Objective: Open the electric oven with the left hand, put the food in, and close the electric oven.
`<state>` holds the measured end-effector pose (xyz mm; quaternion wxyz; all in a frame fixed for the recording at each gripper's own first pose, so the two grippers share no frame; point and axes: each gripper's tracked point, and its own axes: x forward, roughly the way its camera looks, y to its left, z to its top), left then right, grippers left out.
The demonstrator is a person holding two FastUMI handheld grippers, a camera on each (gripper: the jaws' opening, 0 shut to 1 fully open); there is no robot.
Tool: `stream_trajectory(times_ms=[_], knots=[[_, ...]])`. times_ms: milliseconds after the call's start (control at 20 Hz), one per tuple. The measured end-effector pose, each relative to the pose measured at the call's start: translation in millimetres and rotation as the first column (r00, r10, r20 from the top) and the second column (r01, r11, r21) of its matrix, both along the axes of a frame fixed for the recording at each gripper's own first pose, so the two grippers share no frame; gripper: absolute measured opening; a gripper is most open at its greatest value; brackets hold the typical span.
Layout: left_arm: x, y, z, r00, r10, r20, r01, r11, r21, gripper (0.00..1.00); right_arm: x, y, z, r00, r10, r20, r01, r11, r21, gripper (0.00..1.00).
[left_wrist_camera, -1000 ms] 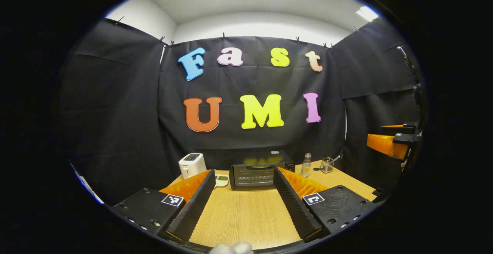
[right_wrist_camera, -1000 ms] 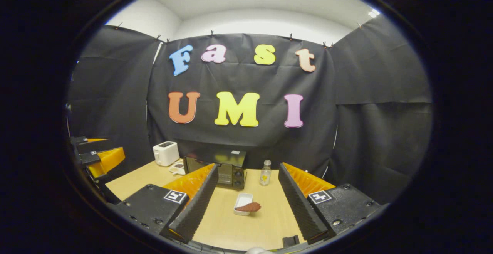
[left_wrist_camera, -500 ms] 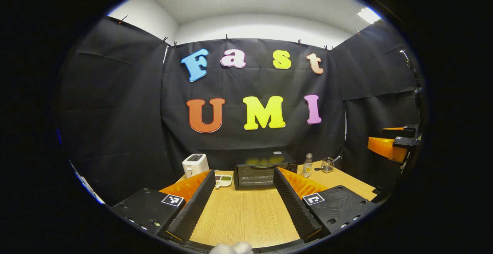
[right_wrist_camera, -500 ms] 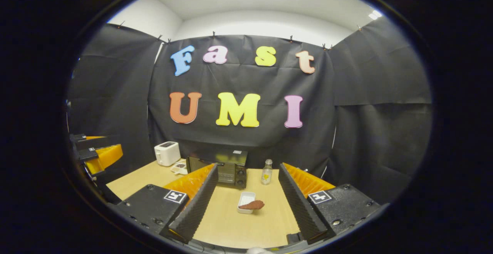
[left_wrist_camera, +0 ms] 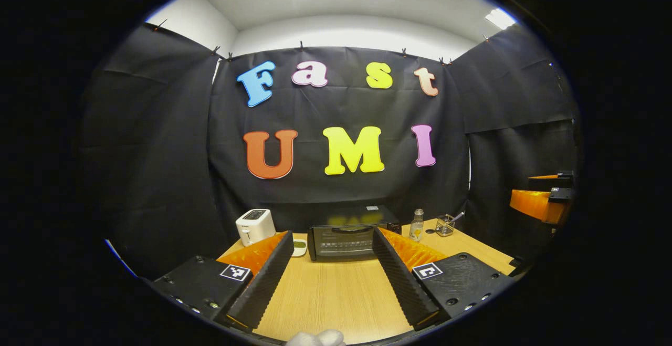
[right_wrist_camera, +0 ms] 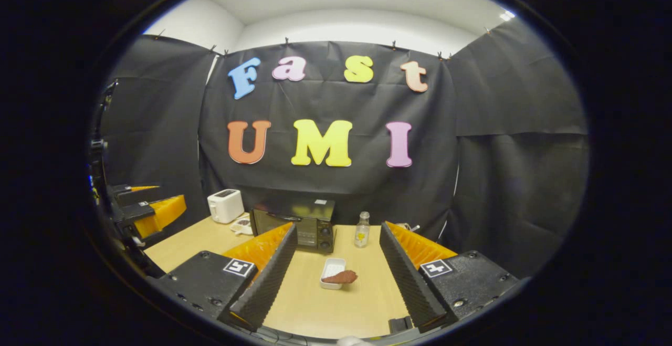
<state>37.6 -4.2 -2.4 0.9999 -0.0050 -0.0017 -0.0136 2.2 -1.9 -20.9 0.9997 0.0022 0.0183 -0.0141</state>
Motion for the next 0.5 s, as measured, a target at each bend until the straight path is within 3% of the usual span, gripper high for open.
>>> stream_trajectory(times_ms=[500], knots=[[140, -59, -23, 0.999, -0.040, -0.012, 0.040, 0.999, -0.021, 0.96, 65, -48, -21, 0.998, 0.037, -0.053, -0.036, 0.999, 0.024, 1.00]])
